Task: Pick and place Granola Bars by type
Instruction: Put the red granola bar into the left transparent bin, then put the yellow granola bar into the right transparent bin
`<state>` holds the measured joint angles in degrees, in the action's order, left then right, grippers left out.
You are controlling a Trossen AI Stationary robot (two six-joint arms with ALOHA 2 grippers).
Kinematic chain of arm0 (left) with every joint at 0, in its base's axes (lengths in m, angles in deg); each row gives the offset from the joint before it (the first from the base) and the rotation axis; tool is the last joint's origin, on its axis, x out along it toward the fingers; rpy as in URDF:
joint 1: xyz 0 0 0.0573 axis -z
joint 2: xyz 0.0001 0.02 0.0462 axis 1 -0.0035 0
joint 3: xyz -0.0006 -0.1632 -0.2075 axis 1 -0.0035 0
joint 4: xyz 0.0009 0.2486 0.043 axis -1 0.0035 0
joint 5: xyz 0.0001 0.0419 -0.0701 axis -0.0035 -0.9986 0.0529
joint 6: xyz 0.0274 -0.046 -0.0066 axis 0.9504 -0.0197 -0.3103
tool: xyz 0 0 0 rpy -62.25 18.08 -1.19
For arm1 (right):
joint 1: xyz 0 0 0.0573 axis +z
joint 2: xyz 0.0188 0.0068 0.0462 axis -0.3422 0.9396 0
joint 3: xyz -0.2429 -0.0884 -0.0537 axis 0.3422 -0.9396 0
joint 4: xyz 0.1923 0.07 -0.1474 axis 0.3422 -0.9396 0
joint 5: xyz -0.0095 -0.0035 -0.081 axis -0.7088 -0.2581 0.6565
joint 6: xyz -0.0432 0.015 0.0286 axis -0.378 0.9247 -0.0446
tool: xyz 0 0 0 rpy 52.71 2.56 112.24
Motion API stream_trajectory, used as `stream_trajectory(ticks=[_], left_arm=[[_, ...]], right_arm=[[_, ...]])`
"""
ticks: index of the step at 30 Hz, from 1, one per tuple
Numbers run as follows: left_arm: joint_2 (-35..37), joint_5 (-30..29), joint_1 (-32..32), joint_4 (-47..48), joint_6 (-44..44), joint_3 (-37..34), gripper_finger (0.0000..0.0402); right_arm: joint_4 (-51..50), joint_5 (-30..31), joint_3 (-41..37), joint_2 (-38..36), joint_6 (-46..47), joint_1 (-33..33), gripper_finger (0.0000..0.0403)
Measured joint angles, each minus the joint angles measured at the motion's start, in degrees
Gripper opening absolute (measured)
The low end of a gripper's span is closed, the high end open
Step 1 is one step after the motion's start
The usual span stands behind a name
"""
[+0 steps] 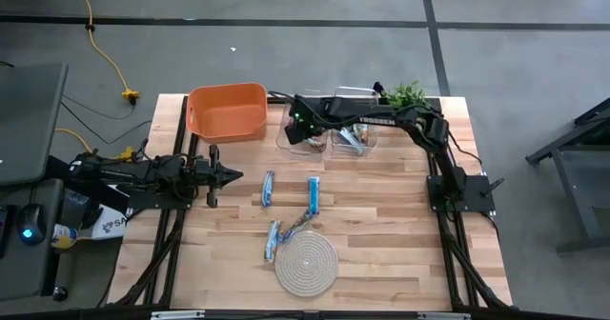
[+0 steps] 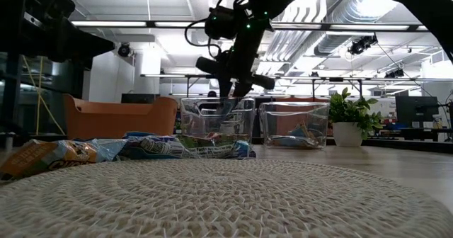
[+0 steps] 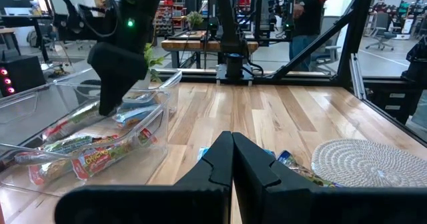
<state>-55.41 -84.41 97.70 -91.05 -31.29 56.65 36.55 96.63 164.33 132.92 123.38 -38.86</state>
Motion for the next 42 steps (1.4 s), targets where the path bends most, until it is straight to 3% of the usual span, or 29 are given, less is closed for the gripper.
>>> stream_trajectory(ticks=[7, 19, 32, 42], left_arm=[[0.0, 0.0, 0.0, 0.0, 0.0, 0.02, 0.0], [0.0, 0.0, 0.0, -0.01, 0.01, 0.0, 0.0], [0.0, -0.02, 0.0, -0.01, 0.0, 0.01, 0.0], [0.0, -0.04, 0.0, -0.01, 0.01, 0.0, 0.0]], right_arm=[[0.13, 0.38, 0.0, 0.04, -0.08, 0.0, 0.0094], [0.62, -1.03, 0.0, 0.04, -3.38, 0.3, 0.017], [6.73, -2.02, 0.0, -4.8, -12.92, 1.61, 0.0175], [17.29, -12.01, 0.02, -11.35, -18.01, 2.23, 0.0172]])
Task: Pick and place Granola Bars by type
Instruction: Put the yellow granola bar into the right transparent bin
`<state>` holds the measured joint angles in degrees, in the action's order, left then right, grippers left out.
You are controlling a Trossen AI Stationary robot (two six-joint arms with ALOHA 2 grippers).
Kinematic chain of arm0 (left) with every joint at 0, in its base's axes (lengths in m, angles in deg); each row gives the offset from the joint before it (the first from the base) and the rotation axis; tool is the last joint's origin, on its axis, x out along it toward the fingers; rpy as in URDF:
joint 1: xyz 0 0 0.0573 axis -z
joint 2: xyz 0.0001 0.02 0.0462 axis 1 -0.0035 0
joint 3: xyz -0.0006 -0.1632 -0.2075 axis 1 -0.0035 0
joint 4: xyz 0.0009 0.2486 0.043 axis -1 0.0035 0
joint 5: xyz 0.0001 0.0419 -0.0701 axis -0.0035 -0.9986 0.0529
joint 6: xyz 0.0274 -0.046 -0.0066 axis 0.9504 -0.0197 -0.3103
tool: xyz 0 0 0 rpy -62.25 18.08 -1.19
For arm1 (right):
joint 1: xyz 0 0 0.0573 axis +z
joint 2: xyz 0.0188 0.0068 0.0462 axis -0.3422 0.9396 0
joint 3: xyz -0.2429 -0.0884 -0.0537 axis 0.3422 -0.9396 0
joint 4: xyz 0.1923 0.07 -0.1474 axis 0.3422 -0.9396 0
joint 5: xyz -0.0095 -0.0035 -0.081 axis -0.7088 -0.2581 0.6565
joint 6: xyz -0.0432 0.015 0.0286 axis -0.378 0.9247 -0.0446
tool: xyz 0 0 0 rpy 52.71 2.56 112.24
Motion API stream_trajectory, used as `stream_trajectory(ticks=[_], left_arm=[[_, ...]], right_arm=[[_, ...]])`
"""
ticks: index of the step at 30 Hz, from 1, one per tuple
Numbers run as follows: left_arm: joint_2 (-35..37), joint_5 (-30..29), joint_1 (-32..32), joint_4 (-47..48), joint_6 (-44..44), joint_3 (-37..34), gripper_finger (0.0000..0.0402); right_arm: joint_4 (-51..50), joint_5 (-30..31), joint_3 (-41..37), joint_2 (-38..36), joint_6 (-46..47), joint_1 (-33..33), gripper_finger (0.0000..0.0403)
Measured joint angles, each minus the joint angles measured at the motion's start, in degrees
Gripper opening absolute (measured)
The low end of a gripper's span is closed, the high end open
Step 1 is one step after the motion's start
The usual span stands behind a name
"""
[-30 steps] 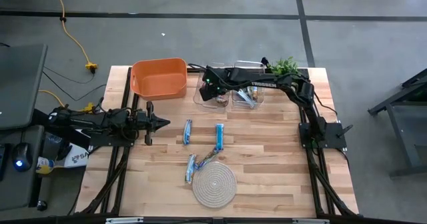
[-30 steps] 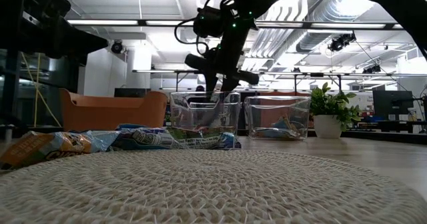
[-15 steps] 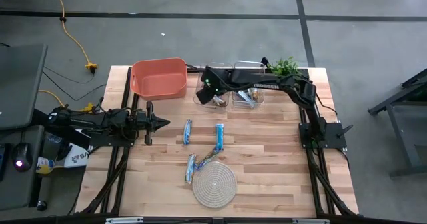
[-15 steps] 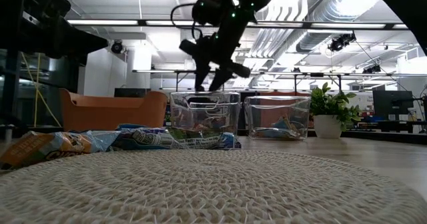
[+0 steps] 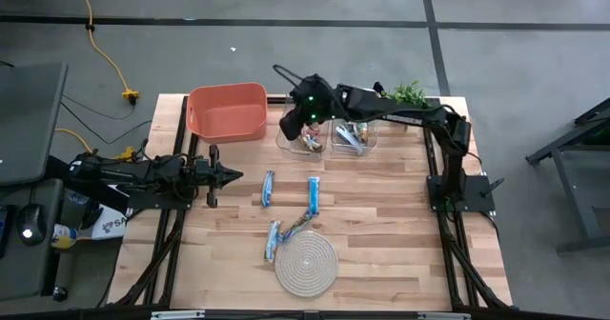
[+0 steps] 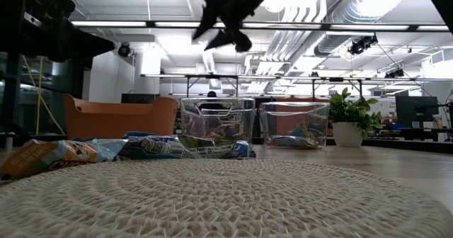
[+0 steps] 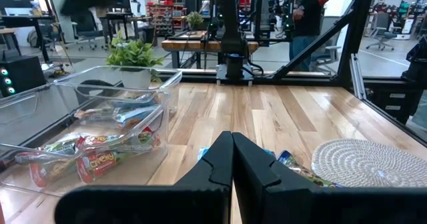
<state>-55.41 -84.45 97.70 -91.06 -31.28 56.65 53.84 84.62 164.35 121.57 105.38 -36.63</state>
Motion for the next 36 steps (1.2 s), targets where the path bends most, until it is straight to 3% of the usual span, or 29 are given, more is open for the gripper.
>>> stream_trajectory(ticks=[5, 11, 15, 21, 30, 36], left_arm=[[-0.01, 0.02, 0.0, 0.0, -0.01, 0.01, 0.0], [-0.01, 0.0, 0.0, 0.0, 0.0, 0.01, 0.0], [-0.01, 0.0, 0.0, 0.0, 0.0, 0.02, 0.0], [0.0, 0.02, 0.0, 0.0, 0.0, 0.0, 0.0], [-0.02, 0.02, 0.0, 0.0, 0.0, 0.0, 0.0], [0.0, 0.02, 0.0, 0.02, -0.01, 0.01, 0.0]], right_arm=[[5.64, -4.21, 0.04, -2.01, 3.23, 2.63, 0.0173], [13.89, -15.51, 0.04, -2.09, 6.18, 8.02, 0.0174], [16.25, -16.22, 0.04, -2.09, 6.51, 12.38, 0.0173], [16.33, -6.9, 0.02, -1.85, 7.29, 19.19, 0.0174], [15.96, 22.03, 0.02, -1.81, 8.11, 30.75, 0.0172], [14.29, 32.35, 0.04, -0.92, 16.84, 36.73, 0.0172]])
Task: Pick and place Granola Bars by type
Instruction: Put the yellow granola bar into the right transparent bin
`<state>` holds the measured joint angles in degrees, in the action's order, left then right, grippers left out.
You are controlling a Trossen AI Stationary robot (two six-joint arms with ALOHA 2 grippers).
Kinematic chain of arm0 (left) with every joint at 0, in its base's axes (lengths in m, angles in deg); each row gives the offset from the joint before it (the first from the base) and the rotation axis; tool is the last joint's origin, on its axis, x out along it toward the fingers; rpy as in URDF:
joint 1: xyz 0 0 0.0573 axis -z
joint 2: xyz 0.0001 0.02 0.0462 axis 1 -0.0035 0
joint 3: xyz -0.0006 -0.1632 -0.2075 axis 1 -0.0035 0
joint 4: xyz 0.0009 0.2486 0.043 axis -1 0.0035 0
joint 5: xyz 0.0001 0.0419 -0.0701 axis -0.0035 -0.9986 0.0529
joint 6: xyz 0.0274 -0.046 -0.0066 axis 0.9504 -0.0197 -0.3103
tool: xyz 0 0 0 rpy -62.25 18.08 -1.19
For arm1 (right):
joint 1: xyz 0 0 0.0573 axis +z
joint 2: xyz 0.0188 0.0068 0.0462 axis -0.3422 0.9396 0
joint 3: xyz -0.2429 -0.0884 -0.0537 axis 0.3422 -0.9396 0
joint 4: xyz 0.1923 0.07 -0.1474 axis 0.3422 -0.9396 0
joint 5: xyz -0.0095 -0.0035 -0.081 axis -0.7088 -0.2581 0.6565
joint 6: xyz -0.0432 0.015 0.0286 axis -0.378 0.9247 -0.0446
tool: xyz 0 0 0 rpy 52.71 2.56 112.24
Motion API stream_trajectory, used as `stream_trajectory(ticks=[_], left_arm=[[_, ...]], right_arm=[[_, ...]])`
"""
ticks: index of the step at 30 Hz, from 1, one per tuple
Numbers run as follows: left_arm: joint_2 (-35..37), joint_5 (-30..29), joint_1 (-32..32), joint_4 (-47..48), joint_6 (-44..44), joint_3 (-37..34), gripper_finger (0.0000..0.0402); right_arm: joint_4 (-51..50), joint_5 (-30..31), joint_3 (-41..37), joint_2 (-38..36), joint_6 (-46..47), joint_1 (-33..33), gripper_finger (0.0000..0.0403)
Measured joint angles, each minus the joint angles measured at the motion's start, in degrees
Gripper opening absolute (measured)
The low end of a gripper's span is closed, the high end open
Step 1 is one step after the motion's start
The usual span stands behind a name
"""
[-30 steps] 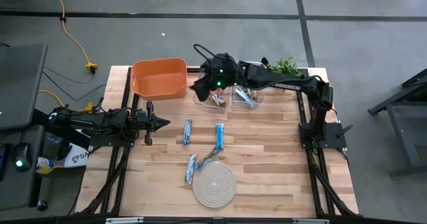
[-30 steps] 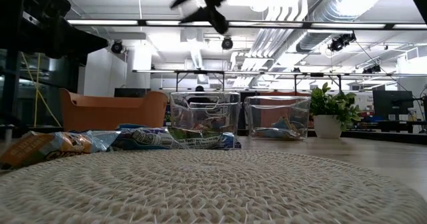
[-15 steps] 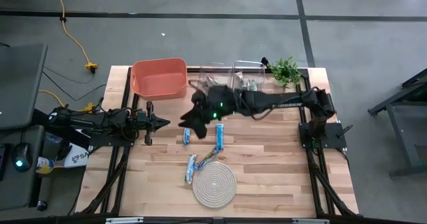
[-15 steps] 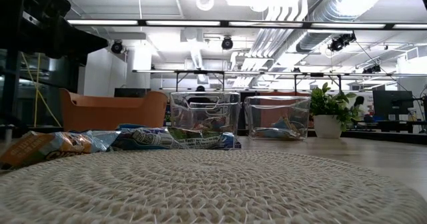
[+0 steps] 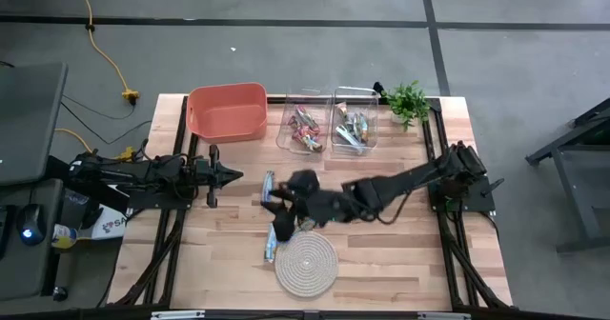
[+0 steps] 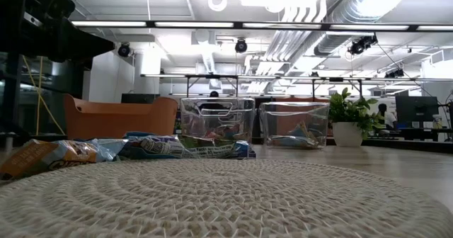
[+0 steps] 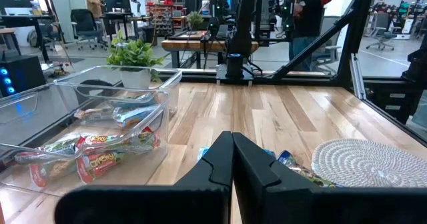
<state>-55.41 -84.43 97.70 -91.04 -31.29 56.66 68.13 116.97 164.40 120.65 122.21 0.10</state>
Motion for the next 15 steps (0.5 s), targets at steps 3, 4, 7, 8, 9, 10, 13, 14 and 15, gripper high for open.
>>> stream_trajectory(ticks=[3, 4, 7, 8, 9, 10, 13, 14, 15], left_arm=[[-0.01, 0.0, 0.0, -0.02, 0.0, -0.01, 0.0], [0.0, 0.0, 0.0, -0.01, 0.01, 0.0, 0.0], [0.0, 0.0, 0.0, -0.02, 0.01, -0.01, 0.0], [-0.01, 0.0, 0.0, -0.02, 0.01, 0.01, 0.0], [-0.02, 0.0, 0.0, -0.02, -0.01, 0.0, 0.0], [0.0, 0.0, 0.0, -0.01, -0.01, 0.01, 0.0], [0.0, 0.0, 0.0, -0.02, 0.01, -0.01, 0.0], [-0.01, 0.0, 0.0, -0.01, 0.01, -0.01, 0.0], [0.0, 0.0, 0.0, -0.02, 0.01, -0.01, 0.0]], right_arm=[[-0.45, 0.87, 0.01, 2.58, 4.96, 2.04, 0.0172], [-0.76, 0.73, 0.02, 3.84, 7.32, 2.51, 0.0172], [-0.68, -0.34, -0.02, 8.02, 15.7, 3.61, 0.0172], [-0.63, -0.97, -0.02, 9.35, 18.13, 3.98, 0.0172], [-0.65, -1.3, -0.02, 10.61, 20.57, 4.28, 0.0172], [-0.56, -1.37, -0.02, 11.78, 23.04, 4.49, 0.0172], [0.76, -1.37, -0.02, 15.05, 29.08, 4.84, 0.0172], [1.36, -1.43, -0.02, 15.96, 30.07, 4.86, 0.0172], [1.93, -1.43, -0.04, 16.81, 30.71, 4.76, 0.0172]])
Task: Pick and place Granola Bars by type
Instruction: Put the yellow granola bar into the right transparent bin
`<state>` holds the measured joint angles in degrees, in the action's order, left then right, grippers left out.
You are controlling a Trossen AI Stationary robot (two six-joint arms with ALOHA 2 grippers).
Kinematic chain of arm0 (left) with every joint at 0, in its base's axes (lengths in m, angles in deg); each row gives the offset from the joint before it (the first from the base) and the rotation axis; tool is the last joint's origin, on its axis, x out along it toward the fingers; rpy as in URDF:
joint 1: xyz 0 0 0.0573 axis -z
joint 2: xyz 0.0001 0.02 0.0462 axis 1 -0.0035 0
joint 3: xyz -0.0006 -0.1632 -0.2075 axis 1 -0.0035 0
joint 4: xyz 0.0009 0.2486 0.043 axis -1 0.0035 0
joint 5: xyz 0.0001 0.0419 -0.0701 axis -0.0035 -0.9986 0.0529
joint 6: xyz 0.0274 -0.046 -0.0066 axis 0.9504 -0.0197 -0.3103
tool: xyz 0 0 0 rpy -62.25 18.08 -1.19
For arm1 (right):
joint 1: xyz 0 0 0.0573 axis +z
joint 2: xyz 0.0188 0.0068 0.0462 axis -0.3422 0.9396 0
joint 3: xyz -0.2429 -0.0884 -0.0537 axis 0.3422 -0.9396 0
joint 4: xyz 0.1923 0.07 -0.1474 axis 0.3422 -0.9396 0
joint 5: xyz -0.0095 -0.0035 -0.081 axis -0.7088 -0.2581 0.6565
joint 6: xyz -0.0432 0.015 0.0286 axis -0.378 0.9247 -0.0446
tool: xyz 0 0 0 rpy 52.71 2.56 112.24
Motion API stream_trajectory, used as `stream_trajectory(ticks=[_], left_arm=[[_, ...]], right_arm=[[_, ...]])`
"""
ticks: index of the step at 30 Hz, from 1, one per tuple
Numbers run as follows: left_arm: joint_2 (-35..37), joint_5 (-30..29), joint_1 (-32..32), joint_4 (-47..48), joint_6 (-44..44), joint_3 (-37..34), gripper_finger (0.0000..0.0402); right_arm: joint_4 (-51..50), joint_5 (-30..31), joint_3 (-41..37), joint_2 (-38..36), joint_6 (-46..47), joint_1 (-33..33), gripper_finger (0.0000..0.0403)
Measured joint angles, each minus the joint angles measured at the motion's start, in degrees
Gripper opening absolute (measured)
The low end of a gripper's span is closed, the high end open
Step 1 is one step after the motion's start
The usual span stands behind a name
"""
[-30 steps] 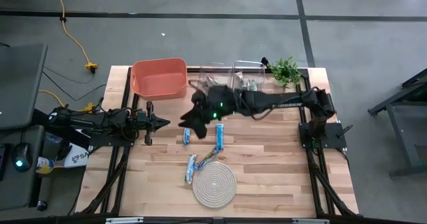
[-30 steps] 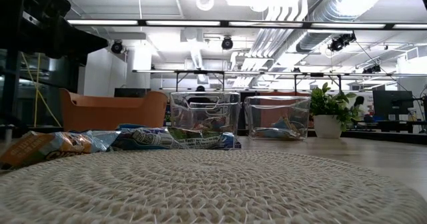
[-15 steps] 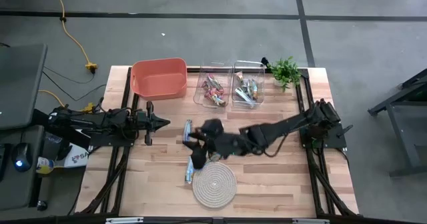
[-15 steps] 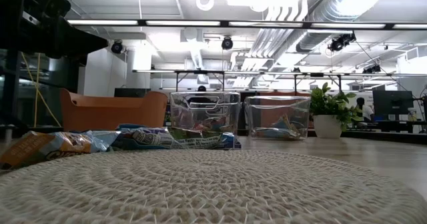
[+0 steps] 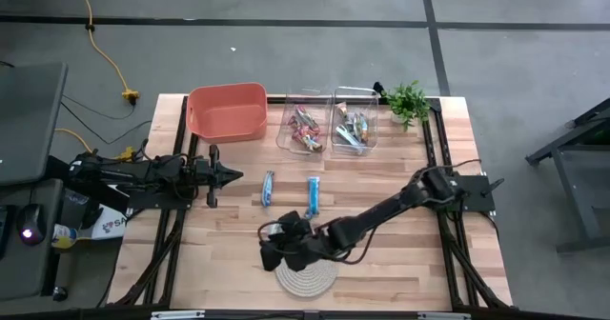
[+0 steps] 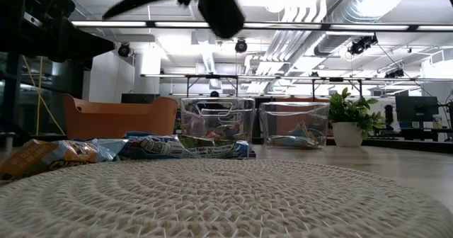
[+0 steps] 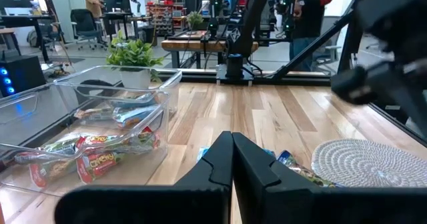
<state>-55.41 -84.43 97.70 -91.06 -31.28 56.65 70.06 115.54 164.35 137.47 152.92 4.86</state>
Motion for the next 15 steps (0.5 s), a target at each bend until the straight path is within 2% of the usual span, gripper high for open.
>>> stream_trajectory(ticks=[6, 15], left_arm=[[-0.01, 0.0, 0.0, 0.0, 0.0, 0.02, 0.0], [0.0, 0.0, 0.0, 0.02, 0.0, 0.01, 0.0]], right_arm=[[0.09, -0.62, 0.02, 3.97, 2.66, -2.12, 0.0172], [-4.75, -6.42, 0.0, 4.83, 1.61, -4.79, 0.0182]])
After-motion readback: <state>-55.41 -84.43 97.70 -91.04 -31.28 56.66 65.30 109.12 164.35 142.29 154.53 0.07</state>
